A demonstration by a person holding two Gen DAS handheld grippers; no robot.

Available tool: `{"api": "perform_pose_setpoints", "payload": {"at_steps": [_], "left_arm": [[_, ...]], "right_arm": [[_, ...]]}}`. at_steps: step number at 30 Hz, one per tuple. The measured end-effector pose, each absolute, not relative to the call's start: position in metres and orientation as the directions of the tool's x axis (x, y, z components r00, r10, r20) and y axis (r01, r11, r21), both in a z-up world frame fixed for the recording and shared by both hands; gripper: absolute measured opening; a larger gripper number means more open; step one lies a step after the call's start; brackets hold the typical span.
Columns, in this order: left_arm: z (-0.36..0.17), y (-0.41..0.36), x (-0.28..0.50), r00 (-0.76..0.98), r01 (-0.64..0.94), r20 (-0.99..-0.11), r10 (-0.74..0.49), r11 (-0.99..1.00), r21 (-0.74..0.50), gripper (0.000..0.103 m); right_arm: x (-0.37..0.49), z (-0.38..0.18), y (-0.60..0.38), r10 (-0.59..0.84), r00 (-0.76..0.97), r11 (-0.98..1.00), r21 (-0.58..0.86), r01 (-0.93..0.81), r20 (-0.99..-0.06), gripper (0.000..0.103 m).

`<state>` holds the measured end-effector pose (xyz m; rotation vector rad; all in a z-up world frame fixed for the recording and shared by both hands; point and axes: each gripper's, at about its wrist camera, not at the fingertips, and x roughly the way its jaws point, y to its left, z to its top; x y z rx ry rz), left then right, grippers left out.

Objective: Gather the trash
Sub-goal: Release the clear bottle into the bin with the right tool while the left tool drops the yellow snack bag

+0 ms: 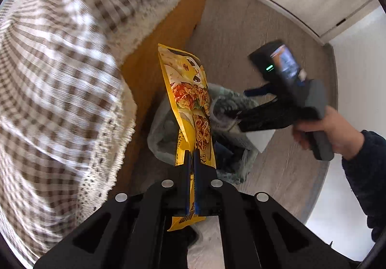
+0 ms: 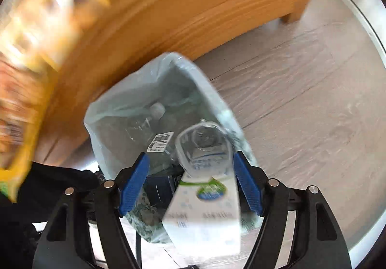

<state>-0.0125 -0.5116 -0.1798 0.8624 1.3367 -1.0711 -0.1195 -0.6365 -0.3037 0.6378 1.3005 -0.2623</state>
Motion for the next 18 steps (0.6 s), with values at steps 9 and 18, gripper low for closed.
{"api": "perform_pose_setpoints", "payload": {"at_steps": [9, 18], "left_arm": [[-0.257, -0.531, -0.026, -0.113, 0.944, -0.983, 0.142, 0.325, -0.061, 0.0], [-0.328, -0.553, -0.022, -0.147, 0.877, -0.96, 0.238, 0.481, -0.015, 0.0]], "right_arm": [[-0.165, -0.266, -0.638, 0.167, 0.417, 0.719, 0.4, 0.569, -0.893, 0.069], [-0.177, -0.256, -0.621, 0.141, 0.423, 0.709, 0.39, 0.588, -0.895, 0.069]]}}
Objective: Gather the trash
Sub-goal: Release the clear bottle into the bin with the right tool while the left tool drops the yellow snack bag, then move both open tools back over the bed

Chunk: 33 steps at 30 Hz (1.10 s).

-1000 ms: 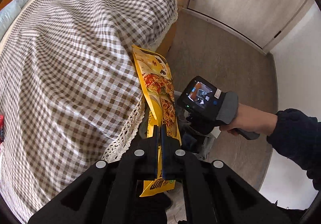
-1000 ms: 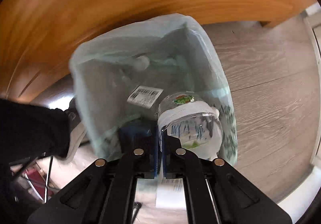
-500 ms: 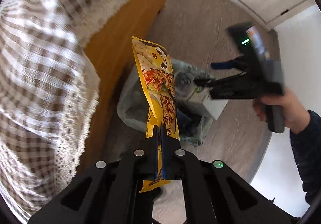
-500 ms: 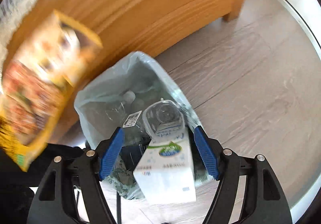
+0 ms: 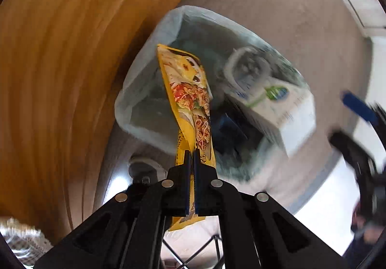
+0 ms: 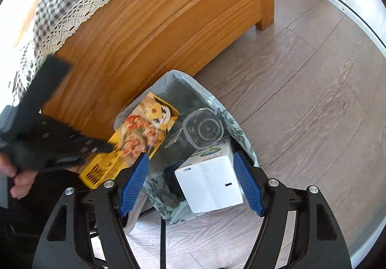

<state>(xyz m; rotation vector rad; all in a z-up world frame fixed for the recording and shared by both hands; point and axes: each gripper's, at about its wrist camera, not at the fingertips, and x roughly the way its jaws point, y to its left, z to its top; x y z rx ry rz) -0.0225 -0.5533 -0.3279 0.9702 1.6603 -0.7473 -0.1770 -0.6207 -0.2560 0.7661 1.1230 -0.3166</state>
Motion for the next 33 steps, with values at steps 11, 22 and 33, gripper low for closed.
{"api": "perform_pose_setpoints", "payload": {"at_steps": [11, 22, 33], "left_arm": [[-0.354, -0.577, -0.032, -0.355, 0.715, -0.935, 0.018, 0.65, -0.259, 0.009], [-0.304, -0.581, -0.048, -0.268, 0.862, -0.96, 0.08, 0.465, -0.201, 0.044], [-0.216, -0.537, -0.022, -0.079, 0.908, -0.997, 0.007, 0.414, -0.07, 0.062]], "right_arm": [[-0.19, -0.268, -0.621, 0.134, 0.401, 0.675, 0.38, 0.633, -0.906, 0.069], [-0.187, -0.252, -0.61, 0.112, 0.402, 0.717, 0.354, 0.601, -0.909, 0.069], [-0.18, -0.225, -0.592, 0.089, 0.324, 0.787, 0.266, 0.557, -0.942, 0.069]]}}
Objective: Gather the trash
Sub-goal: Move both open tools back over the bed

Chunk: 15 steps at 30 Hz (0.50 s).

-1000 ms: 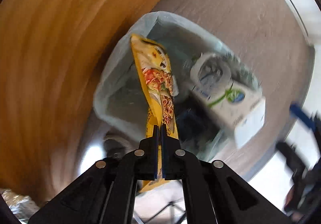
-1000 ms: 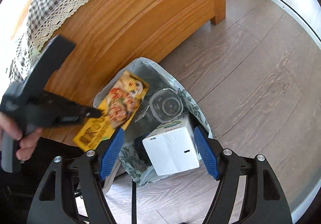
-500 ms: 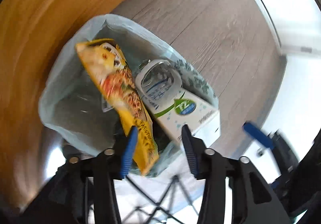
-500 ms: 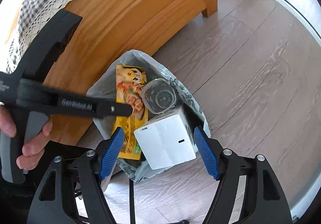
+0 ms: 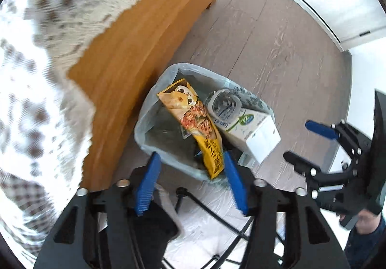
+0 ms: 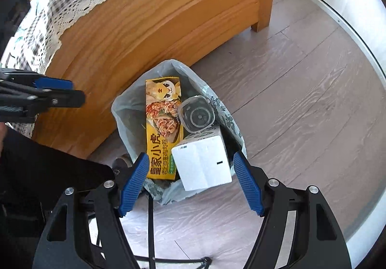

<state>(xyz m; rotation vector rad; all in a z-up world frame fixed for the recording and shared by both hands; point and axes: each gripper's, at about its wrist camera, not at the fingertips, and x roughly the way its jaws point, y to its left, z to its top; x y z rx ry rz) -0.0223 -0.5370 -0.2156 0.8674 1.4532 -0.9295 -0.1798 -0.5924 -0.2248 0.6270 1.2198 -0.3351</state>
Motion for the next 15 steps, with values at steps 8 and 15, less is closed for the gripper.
{"api": "perform_pose_setpoints", "payload": {"at_steps": [8, 15], "left_arm": [[-0.144, -0.499, 0.001, -0.067, 0.914, -0.987, -0.147, 0.388, -0.119, 0.073], [-0.042, -0.429, 0.047, 0.051, 0.9, -0.923, -0.381, 0.418, -0.122, 0.077]], "right_arm": [[-0.158, -0.165, -0.579, -0.022, 0.327, 0.835, 0.163, 0.526, -0.945, 0.069], [-0.112, -0.071, -0.561, -0.173, 0.429, 0.879, 0.058, 0.474, -0.887, 0.069]]}}
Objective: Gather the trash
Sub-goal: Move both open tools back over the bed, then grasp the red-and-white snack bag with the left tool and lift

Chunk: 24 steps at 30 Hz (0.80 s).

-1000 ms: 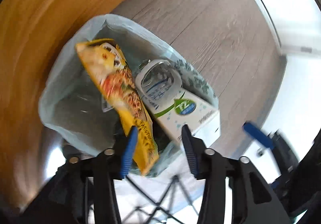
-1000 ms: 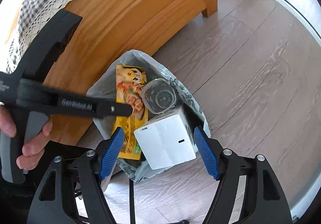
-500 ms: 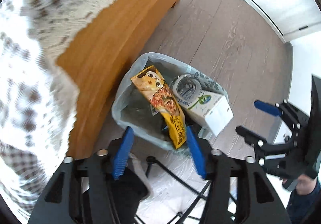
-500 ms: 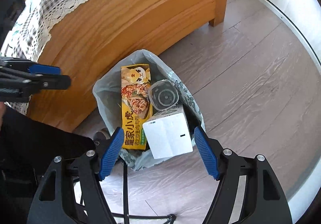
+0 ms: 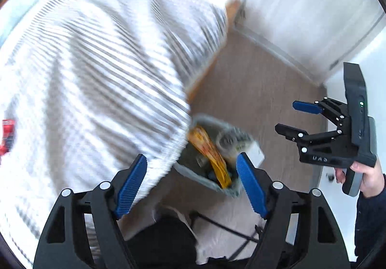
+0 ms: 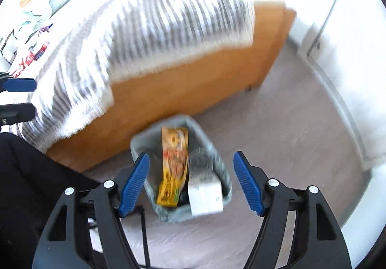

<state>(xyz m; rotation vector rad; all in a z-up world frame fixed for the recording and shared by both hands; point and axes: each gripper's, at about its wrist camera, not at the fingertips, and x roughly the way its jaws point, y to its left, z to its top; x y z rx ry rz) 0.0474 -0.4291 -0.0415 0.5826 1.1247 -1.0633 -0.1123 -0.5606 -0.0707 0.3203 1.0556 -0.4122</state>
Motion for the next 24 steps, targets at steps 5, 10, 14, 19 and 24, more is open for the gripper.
{"api": "perform_pose_setpoints", "payload": {"at_steps": [5, 10, 14, 19, 24], "left_arm": [[0.017, -0.348, 0.1, 0.224, 0.85, -0.825, -0.519, 0.518, -0.095, 0.085], [0.036, -0.263, 0.173, 0.405, 0.715, -0.754, -0.518, 0.693, -0.093, 0.091], [0.033, -0.205, 0.232, 0.511, 0.591, -0.752, -0.416, 0.805, -0.044, 0.091], [0.031, -0.139, 0.298, 0.703, 0.395, -0.666, -0.25, 0.916, 0.073, 0.091], [-0.017, -0.075, 0.379, 0.744, 0.246, -0.668, -0.023, 0.939, 0.242, 0.096]], "right_arm": [[-0.061, -0.007, -0.529, -0.211, 0.559, 0.909, 0.049, 0.414, -0.802, 0.069], [0.008, 0.034, -0.482, -0.165, 0.679, 0.951, 0.068, 0.302, -0.715, 0.069], [0.072, 0.052, -0.436, -0.12, 0.72, 0.976, 0.05, 0.21, -0.684, 0.069], [0.146, 0.054, -0.368, -0.022, 0.751, 0.994, 0.065, 0.086, -0.66, 0.069], [0.207, 0.011, -0.288, 0.149, 0.703, 0.987, 0.149, -0.062, -0.696, 0.073]]}}
